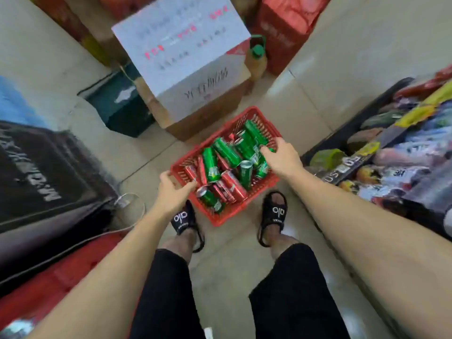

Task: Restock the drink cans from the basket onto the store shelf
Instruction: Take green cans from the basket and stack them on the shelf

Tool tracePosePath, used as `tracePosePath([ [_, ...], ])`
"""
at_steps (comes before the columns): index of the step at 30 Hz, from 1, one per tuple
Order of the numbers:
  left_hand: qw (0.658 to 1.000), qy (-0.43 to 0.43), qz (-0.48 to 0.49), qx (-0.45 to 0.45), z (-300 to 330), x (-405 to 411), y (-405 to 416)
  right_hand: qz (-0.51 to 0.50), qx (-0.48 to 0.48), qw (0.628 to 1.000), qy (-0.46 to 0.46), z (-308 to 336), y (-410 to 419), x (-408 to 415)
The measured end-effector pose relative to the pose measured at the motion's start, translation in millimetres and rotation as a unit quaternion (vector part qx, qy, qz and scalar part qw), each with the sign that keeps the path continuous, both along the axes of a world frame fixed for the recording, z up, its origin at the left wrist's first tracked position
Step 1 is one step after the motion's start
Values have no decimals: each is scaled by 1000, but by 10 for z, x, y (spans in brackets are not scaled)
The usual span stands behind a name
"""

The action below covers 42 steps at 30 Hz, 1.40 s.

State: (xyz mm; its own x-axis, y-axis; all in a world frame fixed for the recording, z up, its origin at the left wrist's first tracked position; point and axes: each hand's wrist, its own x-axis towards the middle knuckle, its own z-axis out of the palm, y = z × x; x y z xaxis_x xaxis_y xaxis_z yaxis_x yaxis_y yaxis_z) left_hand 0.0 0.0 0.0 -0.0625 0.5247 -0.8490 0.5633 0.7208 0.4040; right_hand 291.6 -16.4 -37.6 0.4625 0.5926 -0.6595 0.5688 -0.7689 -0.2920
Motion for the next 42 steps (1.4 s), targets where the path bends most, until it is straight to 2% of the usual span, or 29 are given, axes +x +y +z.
tracePosePath([
  [9,978,31,202,-34,-1901,140,-232,52,-53,997,-33,-1644,333,648],
  [14,972,43,226,-54,-3182,-220,-655,34,-20,999,-34,-2339,502,870],
  [17,967,38,246,-61,-3295,-255,-743,-5,24,999,-45,-2599,609,937],
  [24,956,35,277,-90,-3601,-377,-778,-15,2,998,-65,-2758,715,984],
  [29,969,36,223,-95,-3047,-211,-516,-27,-35,998,-36,-2614,580,1014],
  [34,979,70,183,-49,-2792,-440,-366,-62,-41,997,-18,-2355,169,974],
  [38,989,58,138,-12,-2169,-605,-325,-70,-31,997,-23,-1819,-195,866],
  [42,993,68,98,6,-1284,-746,-310,-99,-25,994,-33,-978,-554,705],
])
